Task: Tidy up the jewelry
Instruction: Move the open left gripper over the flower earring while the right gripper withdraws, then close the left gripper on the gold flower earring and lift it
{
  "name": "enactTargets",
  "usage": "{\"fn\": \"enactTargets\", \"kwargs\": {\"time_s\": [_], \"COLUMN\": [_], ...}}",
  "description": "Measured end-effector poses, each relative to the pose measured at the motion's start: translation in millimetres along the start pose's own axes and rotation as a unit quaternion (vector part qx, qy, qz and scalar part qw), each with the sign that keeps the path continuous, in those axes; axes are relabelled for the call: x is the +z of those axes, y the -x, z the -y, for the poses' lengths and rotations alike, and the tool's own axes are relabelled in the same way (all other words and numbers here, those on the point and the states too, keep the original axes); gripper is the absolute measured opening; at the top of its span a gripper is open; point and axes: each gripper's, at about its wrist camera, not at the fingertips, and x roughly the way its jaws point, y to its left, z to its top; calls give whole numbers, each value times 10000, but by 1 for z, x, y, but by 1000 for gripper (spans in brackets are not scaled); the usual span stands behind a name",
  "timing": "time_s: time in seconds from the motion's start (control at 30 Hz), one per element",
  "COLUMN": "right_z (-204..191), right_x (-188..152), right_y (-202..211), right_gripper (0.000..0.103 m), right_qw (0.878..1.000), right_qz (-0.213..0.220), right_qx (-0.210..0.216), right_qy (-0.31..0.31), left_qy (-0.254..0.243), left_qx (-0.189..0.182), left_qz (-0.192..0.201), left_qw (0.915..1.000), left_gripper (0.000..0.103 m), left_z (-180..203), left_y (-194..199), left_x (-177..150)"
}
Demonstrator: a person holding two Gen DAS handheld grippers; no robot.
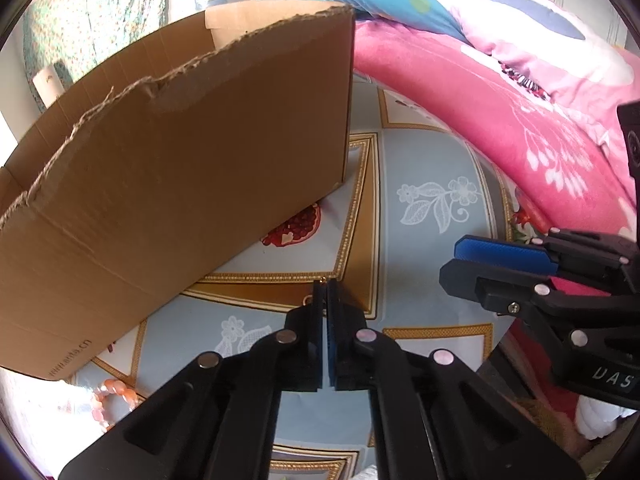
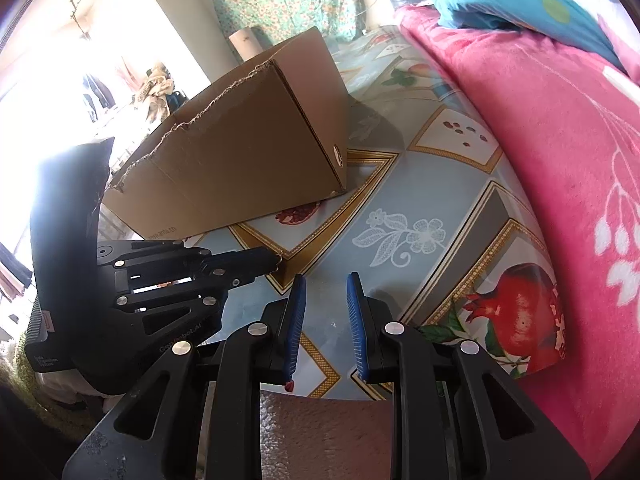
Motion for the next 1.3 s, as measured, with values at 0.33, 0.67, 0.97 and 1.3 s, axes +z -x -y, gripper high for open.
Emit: {"fn": "enactTargets", "kwargs": {"time_s": [0.33, 0.67, 0.97, 1.3], "right_z": [1, 8, 10, 11], "right_x": [2, 1, 1, 0], "right_y": [-3, -1, 0, 1], "right_gripper": [22, 22, 22, 22], "right_qw": [10000, 9999, 9998, 9998], "right_qz": [-26, -10, 31, 35], "right_qx": [59, 105, 143, 150], "right_qy": [0, -63, -97, -100], "left_qy": [123, 205, 220, 76], "left_qx": [-92, 154, 231, 331], "left_qz": [-30, -308, -333, -295], "left_qw": [9999, 9992, 9989, 9990], "left_gripper": [20, 21, 16, 16], "left_z": [0, 2, 4, 8], "left_y": [5, -1, -4, -6], "left_x": [-1, 4, 6, 6]}}
